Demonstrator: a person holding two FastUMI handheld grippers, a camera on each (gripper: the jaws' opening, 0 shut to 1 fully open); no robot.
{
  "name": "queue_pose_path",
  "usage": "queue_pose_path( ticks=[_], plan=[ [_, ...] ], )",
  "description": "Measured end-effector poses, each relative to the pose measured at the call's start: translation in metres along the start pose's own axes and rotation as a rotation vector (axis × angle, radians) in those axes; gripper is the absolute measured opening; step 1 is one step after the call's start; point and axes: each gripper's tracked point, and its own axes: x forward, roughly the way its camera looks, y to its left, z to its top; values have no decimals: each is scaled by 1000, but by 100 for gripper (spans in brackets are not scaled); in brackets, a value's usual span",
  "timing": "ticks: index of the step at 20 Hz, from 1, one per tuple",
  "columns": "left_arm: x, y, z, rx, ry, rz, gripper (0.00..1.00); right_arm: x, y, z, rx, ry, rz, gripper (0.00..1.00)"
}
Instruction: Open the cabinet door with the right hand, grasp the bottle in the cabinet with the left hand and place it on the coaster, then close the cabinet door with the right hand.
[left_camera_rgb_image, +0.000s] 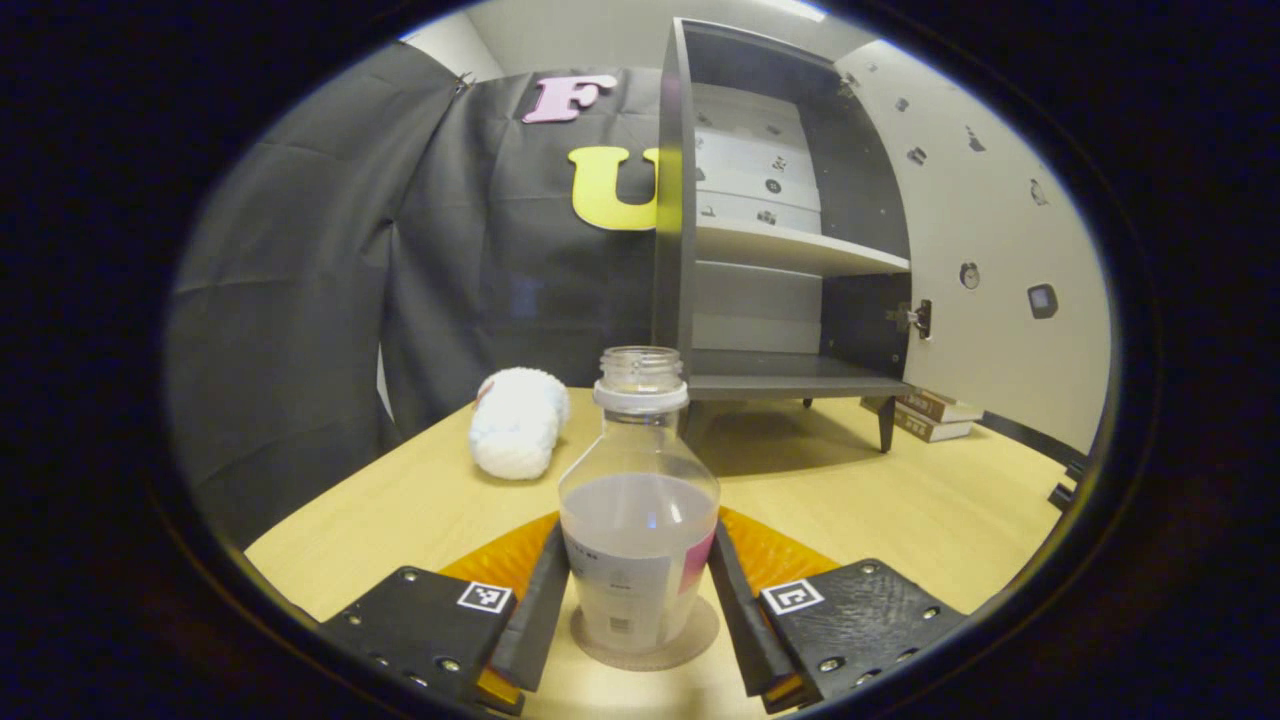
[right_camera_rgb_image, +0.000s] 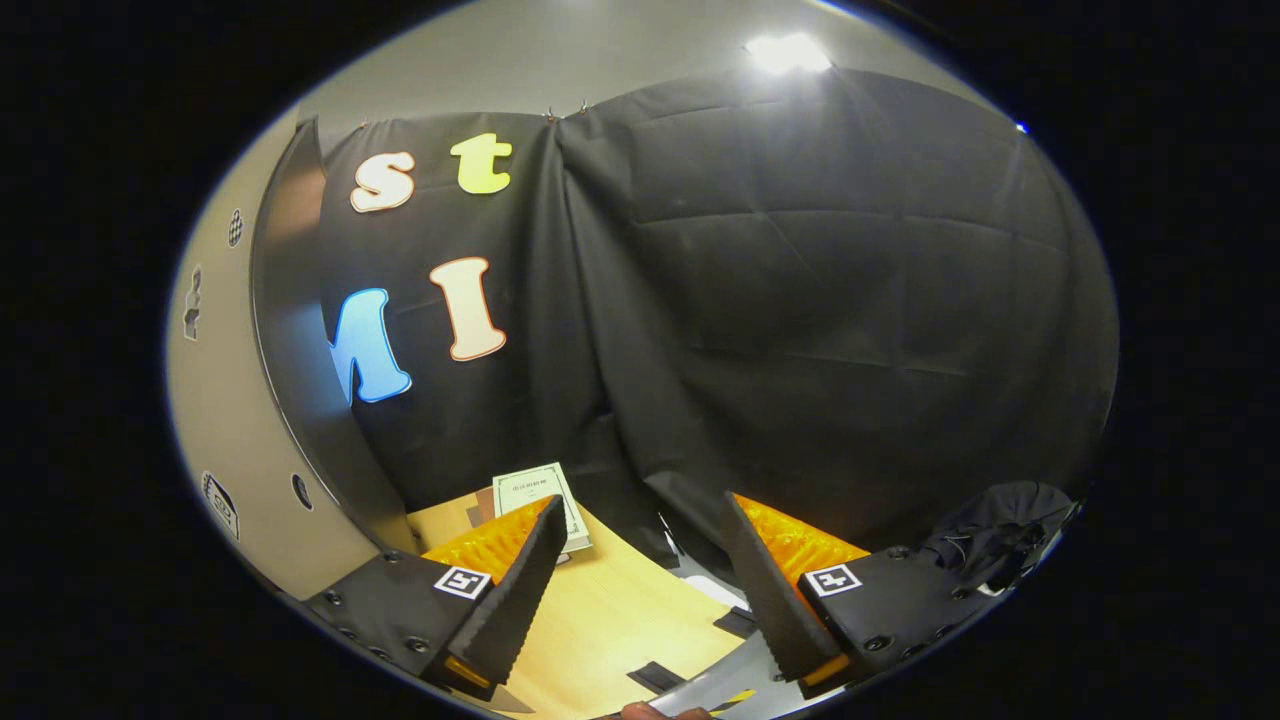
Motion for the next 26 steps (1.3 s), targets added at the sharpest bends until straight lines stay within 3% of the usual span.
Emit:
queue_pose_path(
  ticks=[4,5,9,11,12,14,15,18,19,20,26],
  plan=[
    [2,-3,-1,16,27,-25,75,0,3,-7,28,-8,7,98],
    [2,-3,0,22,32,-27,76,0,5,-11,40,-5,9,92],
    [3,-5,-2,33,53,-55,72,-6,3,-26,59,10,7,98],
    [1,-5,3,49,50,-79,84,-10,-6,-31,62,10,-7,92],
    [1,-7,8,48,40,-91,84,-12,-11,-32,67,8,-16,98],
    [-1,-7,21,52,34,-95,86,-15,-20,-39,86,11,-31,92],
    [-2,-6,25,61,38,-95,86,-16,-23,-44,96,12,-39,98],
    [-11,-4,48,103,22,-107,84,-16,-30,-70,92,41,-56,98],
    [-14,-5,58,110,13,-113,84,-18,-31,-80,87,57,-55,92],
    [-18,-5,67,115,3,-112,86,-20,-33,-87,87,68,-57,98],
    [-54,-9,145,90,-82,-55,84,-9,-40,-101,108,78,-46,98]
  ],
)
